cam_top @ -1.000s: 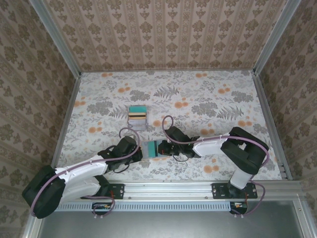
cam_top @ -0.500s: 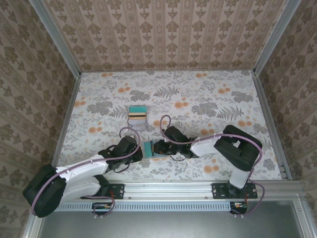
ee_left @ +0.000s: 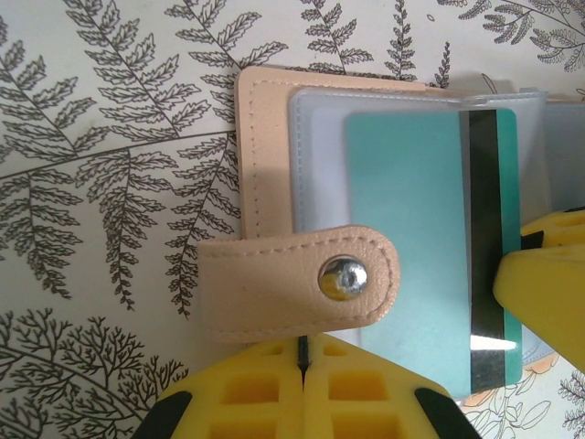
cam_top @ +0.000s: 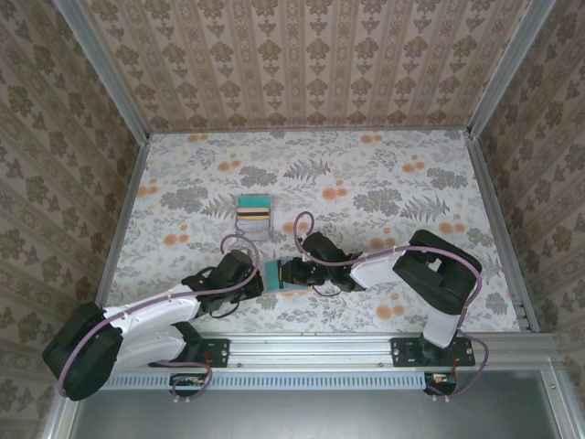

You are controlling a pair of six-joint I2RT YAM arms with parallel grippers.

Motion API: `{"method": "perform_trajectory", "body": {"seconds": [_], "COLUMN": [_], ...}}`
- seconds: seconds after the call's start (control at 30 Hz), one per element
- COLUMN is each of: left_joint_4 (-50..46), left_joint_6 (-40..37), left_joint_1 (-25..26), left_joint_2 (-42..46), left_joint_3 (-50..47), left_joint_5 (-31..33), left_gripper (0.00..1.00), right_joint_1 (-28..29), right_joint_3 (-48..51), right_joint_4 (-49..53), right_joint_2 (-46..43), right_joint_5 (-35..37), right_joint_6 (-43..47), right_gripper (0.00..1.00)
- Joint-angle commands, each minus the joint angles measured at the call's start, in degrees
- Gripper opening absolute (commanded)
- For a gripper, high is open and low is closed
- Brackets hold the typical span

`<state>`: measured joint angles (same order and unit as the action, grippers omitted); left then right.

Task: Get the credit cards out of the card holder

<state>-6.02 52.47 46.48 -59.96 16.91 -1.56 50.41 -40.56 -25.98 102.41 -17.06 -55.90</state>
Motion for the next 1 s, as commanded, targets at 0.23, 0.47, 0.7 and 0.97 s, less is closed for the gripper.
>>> {"method": "perform_trajectory", "body": {"seconds": [0.23,0.47,0.7,0.97], "left_joint_4": [-5.17,-6.89,-9.16,-13.94], "left_joint_6": [-0.52,-0.52,-0.65,-1.36], "left_joint_1": [0.19,0.02,-0.07,-0.29], "left_joint_2": [0.84,3.50,6.81,13.04], "left_joint_3": [-0.03,-0.12,0.33,2.38], "left_joint_5": [1.08,1.74,1.77,2.43], "left_gripper": [0.00,0.00,0.00,0.00], "right_joint_1": [-0.76,-3.89,-6.36,-6.31], "right_joint_3": [2.33,6.29,8.35,1.53], "right_joint_4": [4.29,7.78,13.52,30.36], "right_joint_2": [-2.50,-9.24,-16.91,-27.43], "right_joint_5": [3.38,4.67,5.03,9.17], "right_joint_6": [1.54,4.31,8.17,20.11], "right_gripper": [0.00,0.00,0.00,0.00]}}
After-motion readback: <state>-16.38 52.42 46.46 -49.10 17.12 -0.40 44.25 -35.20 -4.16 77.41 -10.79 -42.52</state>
